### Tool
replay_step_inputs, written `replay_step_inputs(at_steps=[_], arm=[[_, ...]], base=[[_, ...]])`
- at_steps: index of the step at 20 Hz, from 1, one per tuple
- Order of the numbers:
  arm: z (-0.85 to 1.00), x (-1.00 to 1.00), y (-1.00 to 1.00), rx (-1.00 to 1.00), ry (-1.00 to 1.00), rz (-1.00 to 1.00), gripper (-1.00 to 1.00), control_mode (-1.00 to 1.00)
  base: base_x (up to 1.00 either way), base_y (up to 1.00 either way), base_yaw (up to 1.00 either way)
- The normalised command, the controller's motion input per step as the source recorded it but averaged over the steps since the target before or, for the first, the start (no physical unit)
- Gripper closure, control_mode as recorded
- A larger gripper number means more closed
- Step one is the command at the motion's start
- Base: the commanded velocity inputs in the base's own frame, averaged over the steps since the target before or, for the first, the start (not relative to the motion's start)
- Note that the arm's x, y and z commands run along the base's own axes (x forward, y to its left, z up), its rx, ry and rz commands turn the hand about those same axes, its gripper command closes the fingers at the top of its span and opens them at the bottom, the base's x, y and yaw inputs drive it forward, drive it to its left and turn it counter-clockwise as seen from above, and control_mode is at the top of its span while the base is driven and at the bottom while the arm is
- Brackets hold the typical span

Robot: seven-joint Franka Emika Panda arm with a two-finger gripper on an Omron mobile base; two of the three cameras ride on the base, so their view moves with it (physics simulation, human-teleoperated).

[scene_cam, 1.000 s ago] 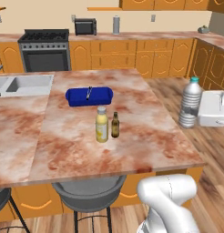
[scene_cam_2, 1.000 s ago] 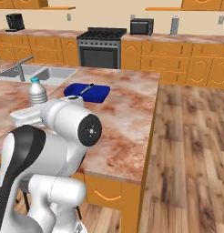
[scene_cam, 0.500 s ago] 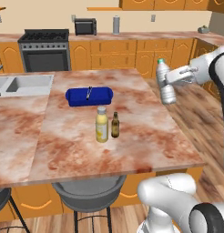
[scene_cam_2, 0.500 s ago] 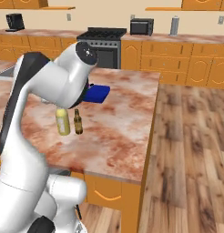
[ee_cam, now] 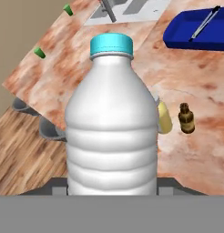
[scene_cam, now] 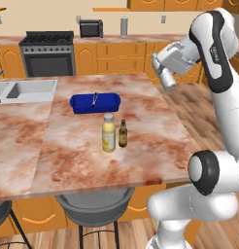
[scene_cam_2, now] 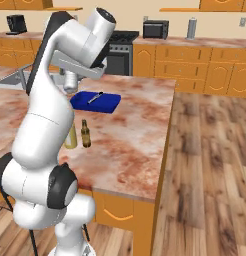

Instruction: Place the drinks on the dining counter in a tight cluster.

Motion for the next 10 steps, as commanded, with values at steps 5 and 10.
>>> replay_step_inputs(at_steps=[5, 10], arm=[[-0.49, 1.0, 0.0, 0.0, -0.02, 0.0, 1.0, -1.0], [-0.56, 0.56, 0.0, 0.07, -0.26, 0.12, 1.0, -1.0]], base=[[0.0, 0.0, 0.0], [0.0, 0.0, 0.0]])
